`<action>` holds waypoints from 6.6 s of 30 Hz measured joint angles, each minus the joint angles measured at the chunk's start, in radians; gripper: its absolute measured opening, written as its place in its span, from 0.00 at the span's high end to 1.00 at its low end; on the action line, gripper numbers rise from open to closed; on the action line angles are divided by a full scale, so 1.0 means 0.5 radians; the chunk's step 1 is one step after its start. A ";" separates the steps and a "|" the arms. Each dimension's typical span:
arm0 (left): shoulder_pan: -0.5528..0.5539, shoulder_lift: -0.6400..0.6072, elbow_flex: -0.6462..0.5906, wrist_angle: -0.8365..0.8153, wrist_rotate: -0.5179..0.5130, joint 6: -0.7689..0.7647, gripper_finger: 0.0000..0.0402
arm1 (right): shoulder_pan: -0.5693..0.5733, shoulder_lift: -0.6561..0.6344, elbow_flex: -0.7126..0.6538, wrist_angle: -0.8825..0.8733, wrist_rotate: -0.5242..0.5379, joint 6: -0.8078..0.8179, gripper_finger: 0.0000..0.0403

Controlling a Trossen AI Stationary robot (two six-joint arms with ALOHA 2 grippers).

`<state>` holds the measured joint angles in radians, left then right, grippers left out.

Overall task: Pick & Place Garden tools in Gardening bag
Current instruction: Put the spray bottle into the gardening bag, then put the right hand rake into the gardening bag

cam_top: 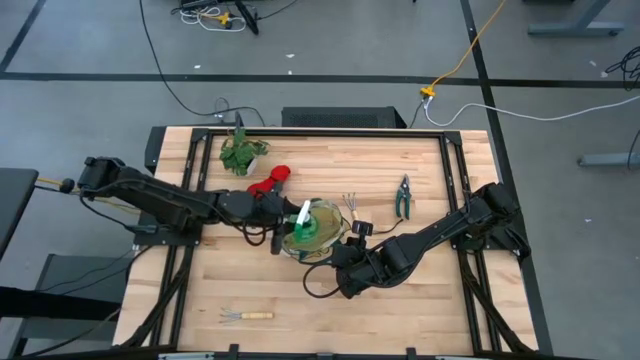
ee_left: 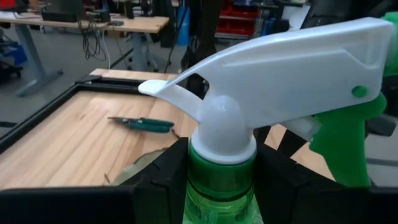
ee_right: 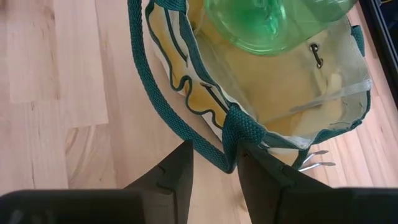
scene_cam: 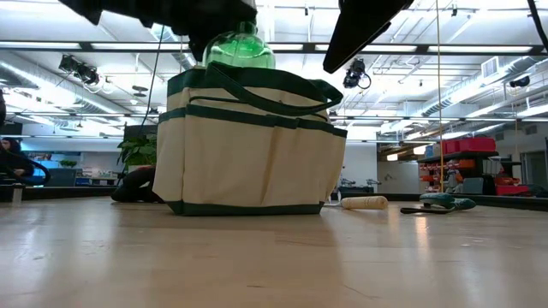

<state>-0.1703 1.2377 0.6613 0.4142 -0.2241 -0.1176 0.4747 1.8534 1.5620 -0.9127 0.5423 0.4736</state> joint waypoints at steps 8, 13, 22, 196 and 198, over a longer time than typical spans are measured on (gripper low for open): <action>0.000 -0.006 -0.135 0.042 -0.051 -0.057 0.64 | 0.000 0.000 0.000 0.001 0.000 0.000 0.69; 0.000 -0.006 -0.184 0.096 -0.077 -0.064 0.64 | 0.000 0.000 0.000 0.001 0.000 0.000 0.69; -0.001 -0.006 -0.338 0.211 -0.102 -0.124 0.64 | 0.000 0.000 0.000 0.002 0.000 0.000 0.69; -0.355 -0.671 0.209 -1.463 -0.500 -0.372 0.57 | -0.889 0.001 0.000 -0.684 -0.364 0.492 0.76; -0.355 -0.671 0.209 -1.468 -0.500 -0.372 0.57 | -0.953 0.001 0.000 -0.678 -0.385 0.478 0.76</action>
<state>-0.3477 0.9024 0.7658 -0.3199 -0.4744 -0.3038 -0.0016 1.8538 1.5620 -1.2518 0.3495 0.7126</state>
